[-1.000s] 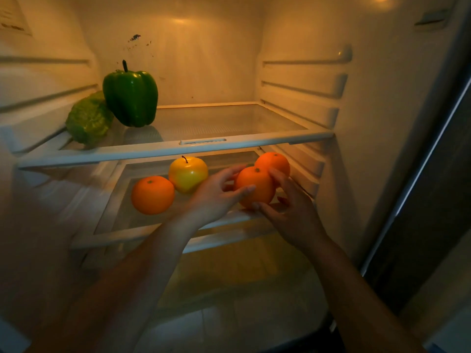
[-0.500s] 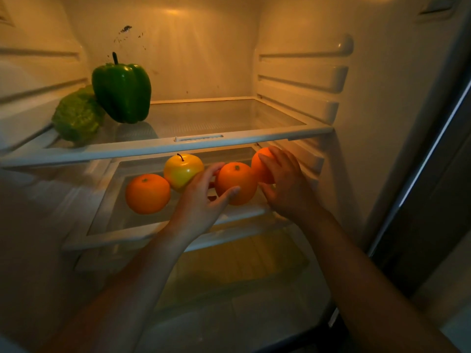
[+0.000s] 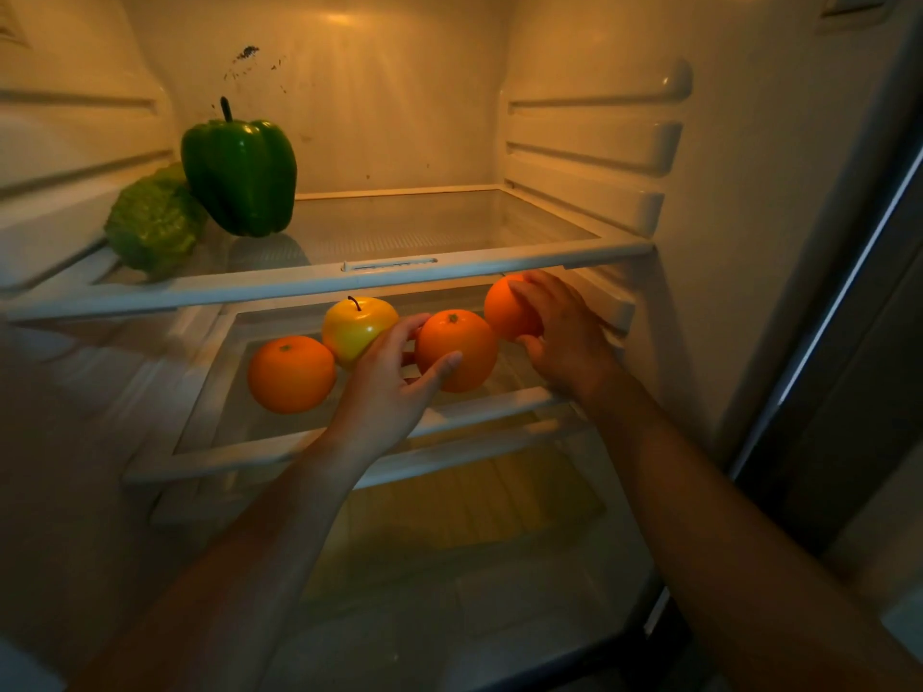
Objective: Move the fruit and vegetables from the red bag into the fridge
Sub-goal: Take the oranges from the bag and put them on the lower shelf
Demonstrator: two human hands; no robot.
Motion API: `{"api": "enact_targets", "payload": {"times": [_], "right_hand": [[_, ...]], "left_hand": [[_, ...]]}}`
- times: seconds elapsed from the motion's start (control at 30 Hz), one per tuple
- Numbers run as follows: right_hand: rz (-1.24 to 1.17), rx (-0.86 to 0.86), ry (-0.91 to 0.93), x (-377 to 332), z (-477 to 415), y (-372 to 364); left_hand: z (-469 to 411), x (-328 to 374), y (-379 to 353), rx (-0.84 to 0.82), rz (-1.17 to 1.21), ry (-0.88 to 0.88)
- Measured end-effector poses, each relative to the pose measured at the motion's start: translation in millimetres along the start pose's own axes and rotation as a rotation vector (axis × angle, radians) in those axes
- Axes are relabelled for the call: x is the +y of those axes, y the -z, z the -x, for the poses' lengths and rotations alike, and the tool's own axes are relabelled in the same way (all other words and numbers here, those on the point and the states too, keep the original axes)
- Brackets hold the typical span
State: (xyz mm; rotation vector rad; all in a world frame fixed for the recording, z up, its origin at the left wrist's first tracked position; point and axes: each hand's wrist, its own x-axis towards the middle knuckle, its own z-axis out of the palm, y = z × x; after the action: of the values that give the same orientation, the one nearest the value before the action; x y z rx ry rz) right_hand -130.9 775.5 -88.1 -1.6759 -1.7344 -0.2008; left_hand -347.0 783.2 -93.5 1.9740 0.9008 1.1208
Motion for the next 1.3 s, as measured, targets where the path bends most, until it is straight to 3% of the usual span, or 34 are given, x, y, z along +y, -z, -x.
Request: {"api": "enact_targets", "payload": {"times": [0.17, 0.53, 0.83, 1.03, 1.2, 1.3], "right_hand": [[-0.110, 0.136, 0.100, -10, 32, 16], [-0.220, -0.012, 0.020, -15, 68, 27], [-0.231, 0.018, -0.023, -15, 61, 25], [-0.205, 0.025, -0.042, -22, 56, 22], [-0.095, 0.139, -0.061, -15, 59, 21], [-0.058, 0.162, -0.082, -14, 60, 19]], "left_hand": [[-3, 0, -2, -0.010, 0.010, -0.003], [-15, 13, -40, -0.037, -0.026, -0.023], [-19, 6, -34, -0.145, 0.093, 0.008], [-17, 2, -35, -0.140, -0.074, -0.087], [-9, 1, -30, 0.042, -0.368, -0.275], [-9, -4, -25, -0.003, -0.517, -0.314]]}}
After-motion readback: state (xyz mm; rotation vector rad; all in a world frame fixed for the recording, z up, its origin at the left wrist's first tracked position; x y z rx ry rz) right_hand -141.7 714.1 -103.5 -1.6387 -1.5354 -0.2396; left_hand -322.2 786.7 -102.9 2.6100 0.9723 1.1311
